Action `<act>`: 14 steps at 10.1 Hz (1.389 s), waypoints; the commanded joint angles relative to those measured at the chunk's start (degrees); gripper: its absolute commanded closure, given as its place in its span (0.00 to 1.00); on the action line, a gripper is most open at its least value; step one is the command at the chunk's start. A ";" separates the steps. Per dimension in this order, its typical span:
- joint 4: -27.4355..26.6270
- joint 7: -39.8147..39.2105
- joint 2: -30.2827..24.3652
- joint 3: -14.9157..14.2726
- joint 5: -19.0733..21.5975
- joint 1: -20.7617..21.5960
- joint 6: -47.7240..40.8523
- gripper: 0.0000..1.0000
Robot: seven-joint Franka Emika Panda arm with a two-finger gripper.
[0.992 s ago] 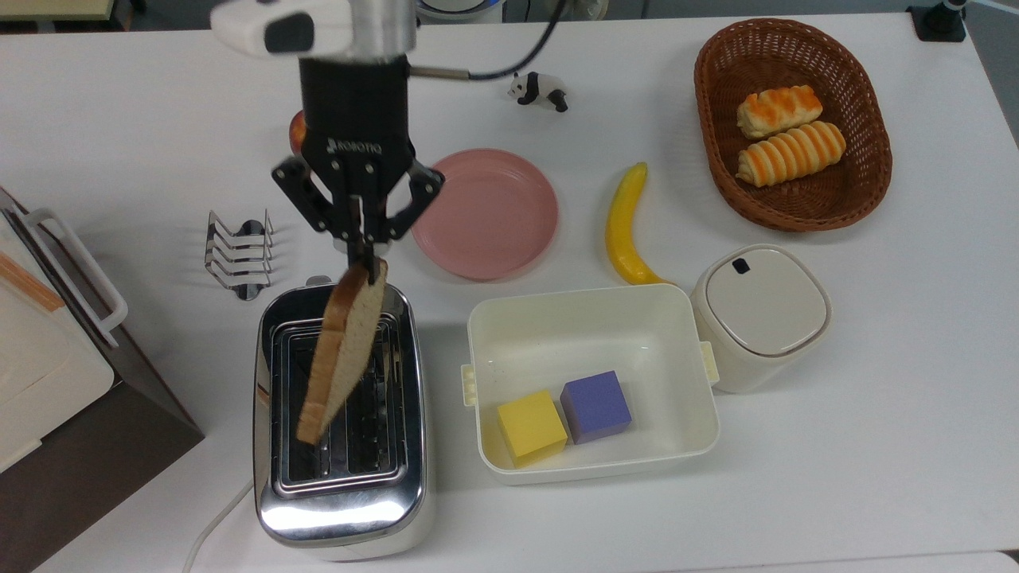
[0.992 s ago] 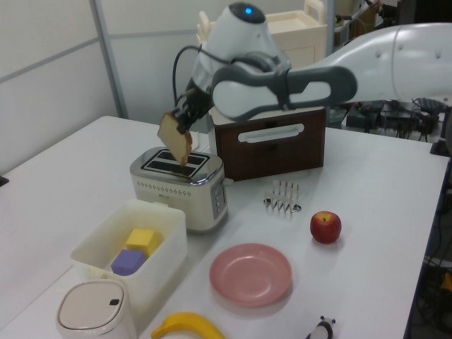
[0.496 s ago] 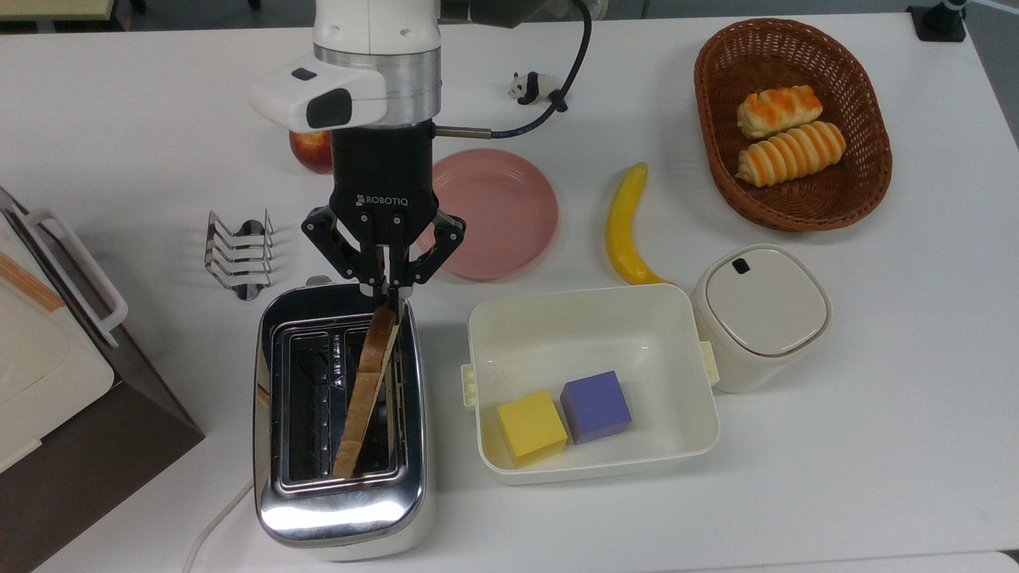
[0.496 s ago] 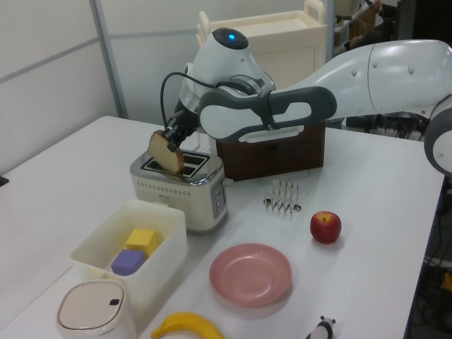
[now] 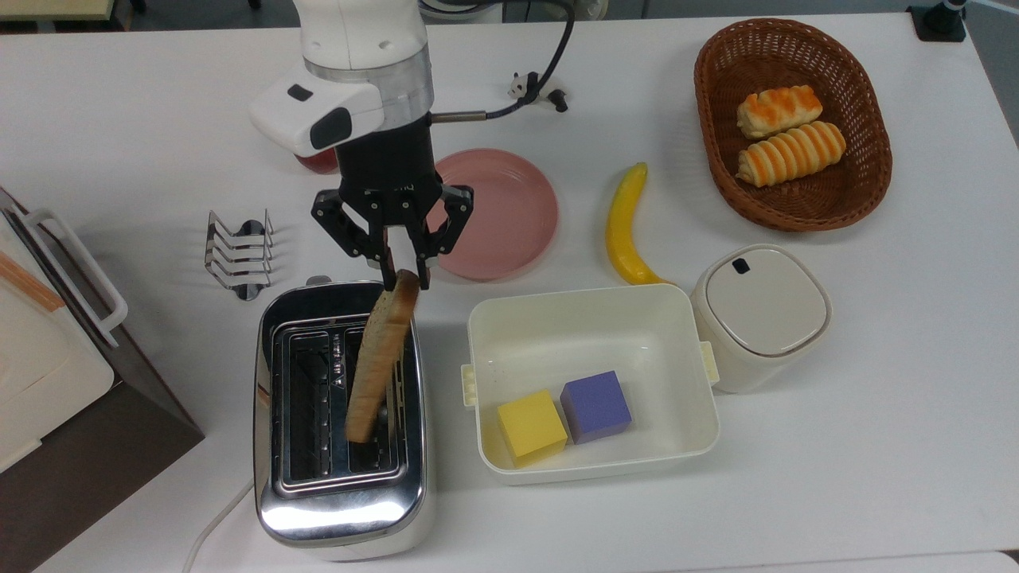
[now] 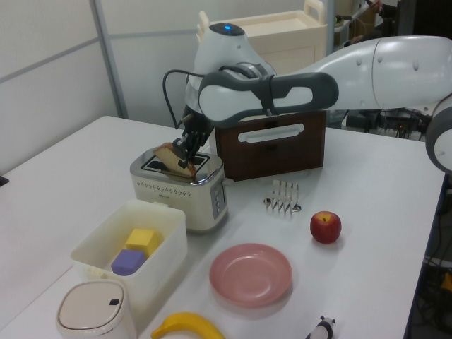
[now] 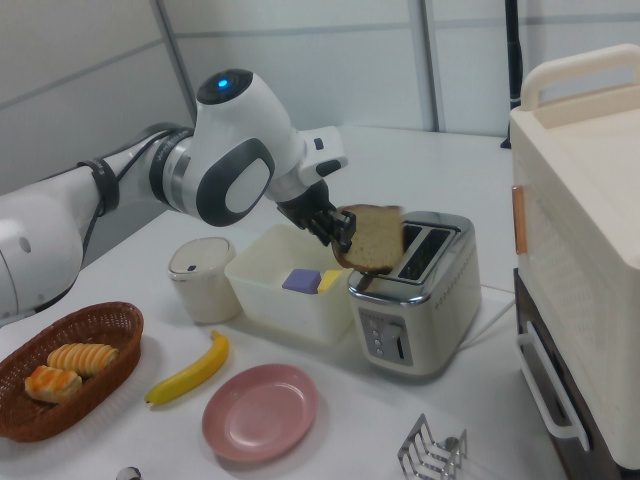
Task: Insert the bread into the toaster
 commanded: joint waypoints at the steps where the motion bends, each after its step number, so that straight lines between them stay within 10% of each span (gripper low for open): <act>1: -1.33 1.86 -2.10 -0.47 3.46 0.06 -2.33 0.00; 6: -1.33 4.01 -1.75 -0.47 4.10 -0.47 1.99 0.00; 14: -1.24 -5.83 -1.66 0.67 -12.24 3.22 -0.56 0.06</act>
